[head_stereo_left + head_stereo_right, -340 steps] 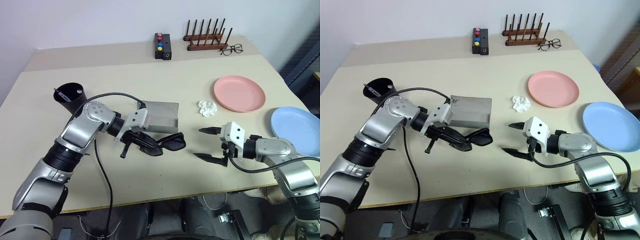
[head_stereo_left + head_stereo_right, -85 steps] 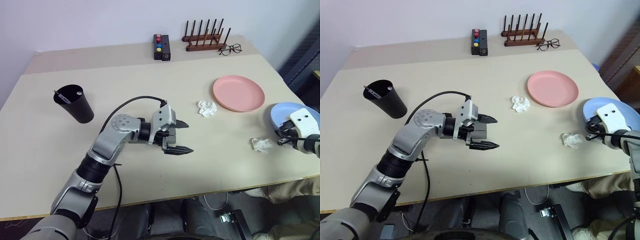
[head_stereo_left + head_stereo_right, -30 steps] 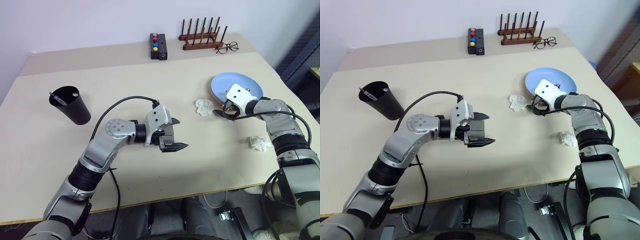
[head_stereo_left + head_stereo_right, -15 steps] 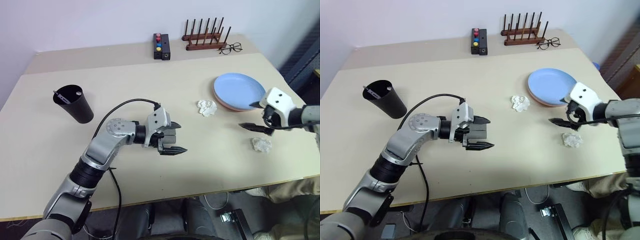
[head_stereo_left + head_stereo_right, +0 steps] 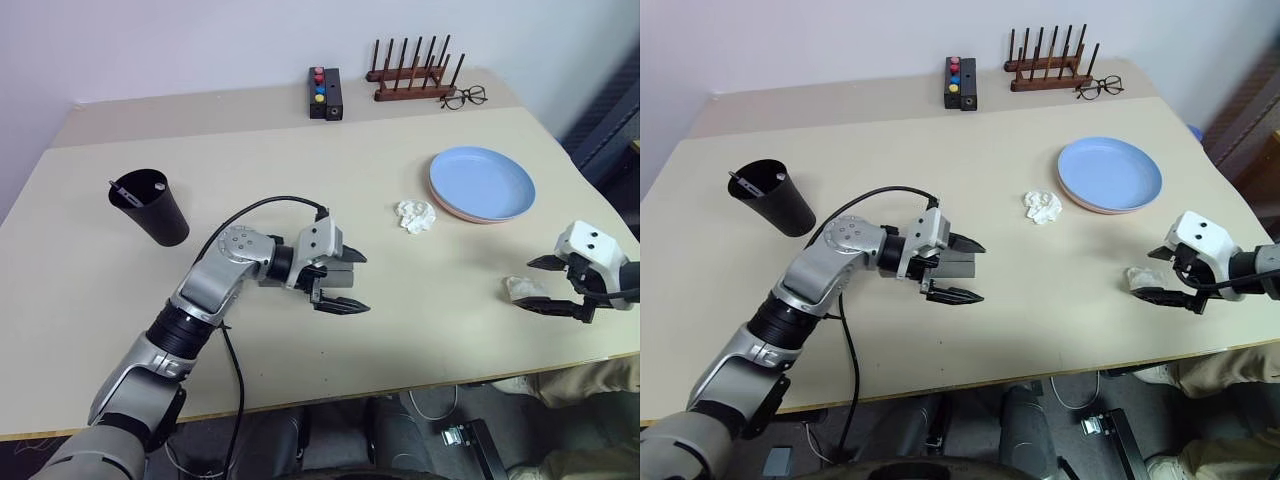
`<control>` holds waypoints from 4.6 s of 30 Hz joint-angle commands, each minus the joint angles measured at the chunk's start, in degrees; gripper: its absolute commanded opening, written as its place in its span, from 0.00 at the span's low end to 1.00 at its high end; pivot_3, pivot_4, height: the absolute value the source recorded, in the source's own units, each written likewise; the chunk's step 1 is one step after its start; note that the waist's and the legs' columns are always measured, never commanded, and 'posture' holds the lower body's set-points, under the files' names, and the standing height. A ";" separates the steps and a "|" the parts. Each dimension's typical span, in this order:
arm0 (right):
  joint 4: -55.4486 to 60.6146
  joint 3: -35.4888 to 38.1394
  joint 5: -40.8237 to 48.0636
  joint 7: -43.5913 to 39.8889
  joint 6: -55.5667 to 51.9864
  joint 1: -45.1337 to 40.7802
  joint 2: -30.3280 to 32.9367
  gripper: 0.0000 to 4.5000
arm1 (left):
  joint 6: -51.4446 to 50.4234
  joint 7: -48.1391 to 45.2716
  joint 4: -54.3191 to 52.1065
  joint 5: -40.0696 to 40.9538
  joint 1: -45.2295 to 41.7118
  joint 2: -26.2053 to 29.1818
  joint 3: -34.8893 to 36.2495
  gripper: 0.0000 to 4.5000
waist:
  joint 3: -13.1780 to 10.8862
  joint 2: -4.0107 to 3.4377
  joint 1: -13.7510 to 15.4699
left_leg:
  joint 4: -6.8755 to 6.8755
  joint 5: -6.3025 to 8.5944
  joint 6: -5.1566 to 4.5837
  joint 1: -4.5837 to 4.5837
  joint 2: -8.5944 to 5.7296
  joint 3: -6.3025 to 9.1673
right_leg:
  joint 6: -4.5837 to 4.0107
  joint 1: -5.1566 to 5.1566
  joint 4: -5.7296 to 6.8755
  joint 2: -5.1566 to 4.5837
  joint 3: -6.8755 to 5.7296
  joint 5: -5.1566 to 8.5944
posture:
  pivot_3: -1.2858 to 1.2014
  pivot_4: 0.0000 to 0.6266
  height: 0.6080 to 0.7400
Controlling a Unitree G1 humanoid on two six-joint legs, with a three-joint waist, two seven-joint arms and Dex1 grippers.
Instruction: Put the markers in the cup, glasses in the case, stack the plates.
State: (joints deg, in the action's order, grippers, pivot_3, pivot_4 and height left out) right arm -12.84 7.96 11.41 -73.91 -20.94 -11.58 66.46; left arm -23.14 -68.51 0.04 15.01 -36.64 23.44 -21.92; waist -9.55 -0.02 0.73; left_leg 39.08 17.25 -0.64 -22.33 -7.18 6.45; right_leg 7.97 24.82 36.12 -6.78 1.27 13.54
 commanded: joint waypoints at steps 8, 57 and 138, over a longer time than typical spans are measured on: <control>-4.84 -3.48 -1.87 1.01 2.28 -2.73 -1.58 0.33 | -0.28 0.97 -2.83 -0.38 -0.56 0.62 1.30 1.00 | 0.00 0.00 -0.01 | 0.00 0.00 0.00 0.00 0.00 0.00 | 0.00 0.00 0.01 0.00 0.00 0.00 | 0.52 0.24 1.00; -56.86 -9.73 -18.78 35.99 33.25 -50.43 -24.89 0.99 | -5.85 9.19 -8.11 1.20 2.37 2.94 4.44 1.00 | -0.04 -0.03 -1.57 | -0.09 -0.01 0.03 -0.07 -0.02 0.03 | 0.00 0.15 0.02 0.01 0.01 0.00 | 0.52 0.24 1.00; -59.32 -5.59 -16.79 37.79 33.69 -55.88 -23.53 0.01 | -10.45 15.45 -14.71 2.20 6.26 5.07 7.25 1.00 | -0.07 -0.10 -1.93 | -0.20 -0.01 0.03 -0.07 -0.01 -0.01 | -0.01 0.24 0.04 0.02 0.07 0.00 | 0.52 0.24 1.00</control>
State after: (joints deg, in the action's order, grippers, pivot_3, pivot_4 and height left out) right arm -72.05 2.05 -4.82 -38.31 11.57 -66.44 41.70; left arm -34.34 -53.30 -13.49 16.92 -29.77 28.18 -15.97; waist -9.62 -0.12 -1.20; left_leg 38.88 17.24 -0.60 -22.41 -7.19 6.44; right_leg 7.96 25.07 36.17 -6.76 1.34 13.54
